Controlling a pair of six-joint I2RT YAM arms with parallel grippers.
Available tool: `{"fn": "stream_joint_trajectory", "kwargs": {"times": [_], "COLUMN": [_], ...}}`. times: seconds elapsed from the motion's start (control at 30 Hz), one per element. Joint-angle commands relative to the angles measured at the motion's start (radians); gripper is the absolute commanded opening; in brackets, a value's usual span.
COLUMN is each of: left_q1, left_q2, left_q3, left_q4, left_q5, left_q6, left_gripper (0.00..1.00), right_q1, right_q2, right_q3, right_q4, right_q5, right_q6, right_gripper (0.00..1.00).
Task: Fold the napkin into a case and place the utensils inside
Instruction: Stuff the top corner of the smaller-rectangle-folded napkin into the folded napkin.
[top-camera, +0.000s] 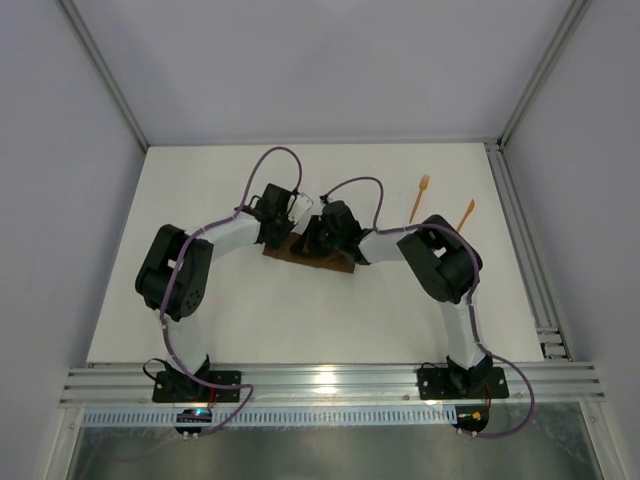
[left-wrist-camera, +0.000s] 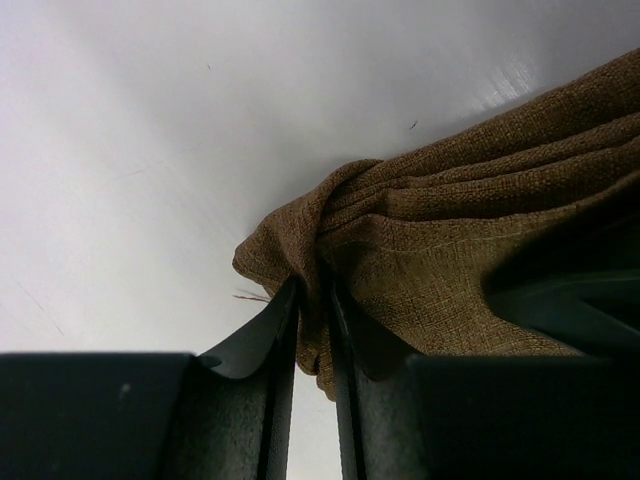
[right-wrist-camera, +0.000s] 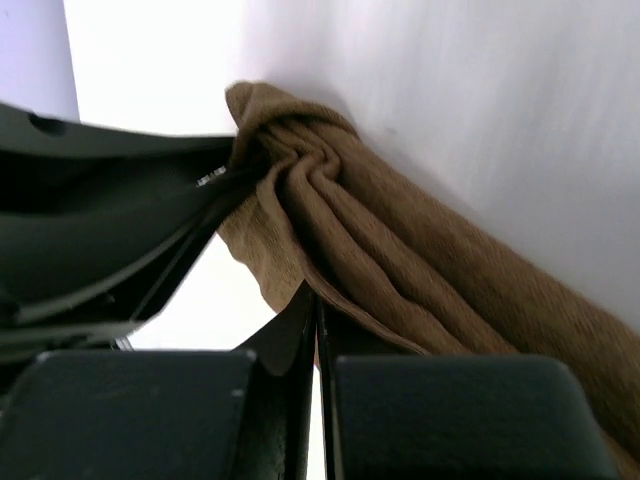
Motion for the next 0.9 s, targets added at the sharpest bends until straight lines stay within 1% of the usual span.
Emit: {"fn": "stream_joint_trajectory", "kwargs": {"times": [0.0,0.07,0.1,0.23,0.4,0.5,0.53,0.63,0.67,0.73,0.87], "left_q1": [-0.001,-0.001,0.001,0.004,0.01,0.011,0.013,0.015,0.015,0.015,0.015], "left_q2": [-0.015,-0.014,-0.015,-0.015,-0.017,-0.023,-0.027,-0.031,-0.029,-0.024,-0.031], "left_q3": [0.002,0.0,-0.001,-0.003,0.003,0.003,0.003,0.006,0.008,0.016,0.022], "left_q4": [-0.044,-0.041,-0.039,-0.039,-0.047,-0.051,-0.051,-0.05,-0.048,-0.039,-0.015], "left_q5": [0.056,0.054,0.056,0.067,0.082,0.087,0.088,0.088,0.087,0.07,0.048], "left_q6": [-0.029,-0.027,-0.027,-0.034,-0.041,-0.041,-0.041,-0.041,-0.043,-0.043,-0.046], "left_gripper": [0.21,0.19,0.16,0.15,0.15,0.15,0.17,0.35,0.43,0.47,0.48], "right_q1": [0.012,0.018,0.023,0.023,0.018,0.018,0.017,0.012,0.011,0.011,0.011], "right_q2": [0.02,0.014,0.011,0.014,0.064,0.081,0.083,0.095,0.103,0.127,0.135], "right_q3": [0.086,0.095,0.095,0.091,0.097,0.101,0.101,0.112,0.121,0.15,0.16], "right_q4": [0.078,0.087,0.096,0.141,0.115,0.061,0.044,0.018,0.012,0.006,0.001], "right_q5": [-0.018,-0.024,-0.024,0.002,0.094,0.125,0.146,0.145,0.136,0.12,0.103], "right_q6": [0.013,0.003,0.003,0.042,0.109,0.126,0.129,0.131,0.131,0.131,0.131], "right_gripper": [0.03,0.03,0.03,0.03,0.03,0.03,0.03,0.03,0.03,0.03,0.03]}}
